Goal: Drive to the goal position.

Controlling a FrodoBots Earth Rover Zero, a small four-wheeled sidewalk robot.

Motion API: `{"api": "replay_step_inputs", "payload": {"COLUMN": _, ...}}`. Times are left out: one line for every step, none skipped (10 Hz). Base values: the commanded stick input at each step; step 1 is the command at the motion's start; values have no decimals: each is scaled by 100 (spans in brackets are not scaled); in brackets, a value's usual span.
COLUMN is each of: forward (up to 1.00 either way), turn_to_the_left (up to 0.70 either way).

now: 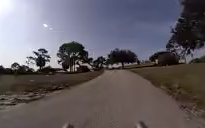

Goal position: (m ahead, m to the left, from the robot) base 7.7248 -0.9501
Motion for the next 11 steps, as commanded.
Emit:
{"api": "replay_step_inputs", "payload": {"forward": 100, "turn_to_the_left": -33}}
{"api": "replay_step_inputs", "payload": {"forward": 100, "turn_to_the_left": -33}}
{"api": "replay_step_inputs", "payload": {"forward": 100, "turn_to_the_left": -33}}
{"api": "replay_step_inputs", "payload": {"forward": 100, "turn_to_the_left": -36}}
{"api": "replay_step_inputs", "payload": {"forward": 100, "turn_to_the_left": -5}}
{"api": "replay_step_inputs", "payload": {"forward": 100, "turn_to_the_left": 0}}
{"api": "replay_step_inputs", "payload": {"forward": 100, "turn_to_the_left": 0}}
{"api": "replay_step_inputs", "payload": {"forward": 100, "turn_to_the_left": 0}}
{"api": "replay_step_inputs", "payload": {"forward": 100, "turn_to_the_left": 0}}
{"api": "replay_step_inputs", "payload": {"forward": 100, "turn_to_the_left": 0}}
{"api": "replay_step_inputs", "payload": {"forward": 100, "turn_to_the_left": 0}}
